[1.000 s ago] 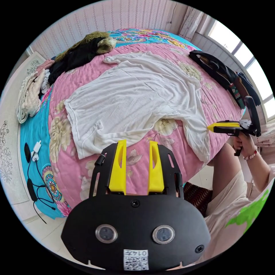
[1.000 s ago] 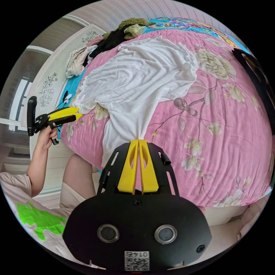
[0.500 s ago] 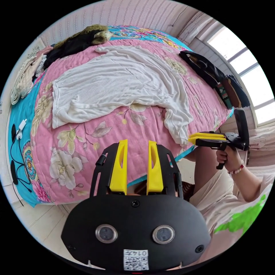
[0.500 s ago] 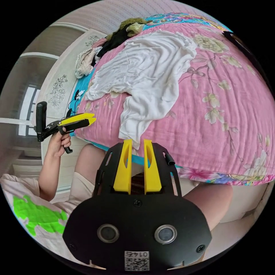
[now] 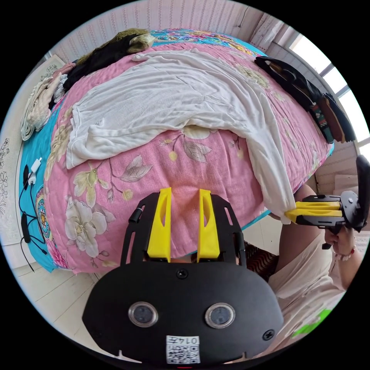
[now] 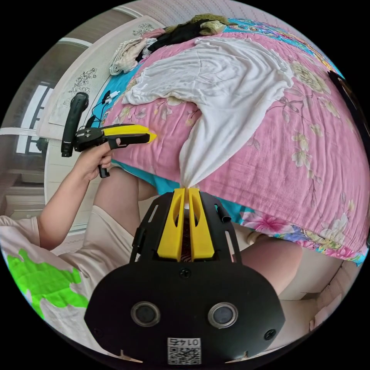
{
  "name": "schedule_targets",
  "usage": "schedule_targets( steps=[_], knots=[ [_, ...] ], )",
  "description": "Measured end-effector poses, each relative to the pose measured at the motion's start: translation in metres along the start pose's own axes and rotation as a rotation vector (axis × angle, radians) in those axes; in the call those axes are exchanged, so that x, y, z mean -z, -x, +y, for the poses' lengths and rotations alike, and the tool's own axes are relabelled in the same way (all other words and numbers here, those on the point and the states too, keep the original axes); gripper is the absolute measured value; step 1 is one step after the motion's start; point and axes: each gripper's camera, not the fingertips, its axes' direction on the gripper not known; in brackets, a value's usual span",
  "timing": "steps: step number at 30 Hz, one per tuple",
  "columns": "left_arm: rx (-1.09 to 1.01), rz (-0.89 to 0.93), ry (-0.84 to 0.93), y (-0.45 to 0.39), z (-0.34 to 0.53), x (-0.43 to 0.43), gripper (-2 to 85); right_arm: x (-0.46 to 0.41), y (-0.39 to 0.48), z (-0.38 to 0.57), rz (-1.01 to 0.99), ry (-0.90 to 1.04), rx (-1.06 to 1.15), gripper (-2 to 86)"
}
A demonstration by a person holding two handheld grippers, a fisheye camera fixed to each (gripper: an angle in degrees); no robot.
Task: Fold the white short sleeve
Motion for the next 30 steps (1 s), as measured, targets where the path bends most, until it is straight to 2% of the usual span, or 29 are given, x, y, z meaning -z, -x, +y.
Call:
schedule_targets(
  steps=[6,10,15,18,24,30],
  knots=[
    [-0.006,0.002,0.013,-0.010,0.004,-0.005,10.8,-0.010,-0.010,0.014,-0.049,0.008,-0.070,3.4],
    [-0.025,-0.003,-0.014,-0.021,0.009,-0.001,8.6,-0.005,0.001,0.015,-0.001,-0.022,-0.062,4.7],
    [-0.040,-0.015,0.003,-0.033,0.009,-0.009,9.0,0.007,0.058,0.009,0.296,-0.161,0.049,6.7],
    [-0.034,-0.020,0.013,-0.037,0.008,-0.016,9.2,0.004,0.085,0.004,0.375,-0.175,0.093,8.5],
    [-0.036,-0.033,0.012,-0.045,0.009,-0.021,9.3,-0.001,0.079,0.023,0.285,-0.108,0.025,9.4],
    [-0.028,-0.013,0.010,-0.047,0.010,-0.025,9.3,-0.002,0.075,0.035,0.320,-0.064,-0.008,8.9]
  ],
)
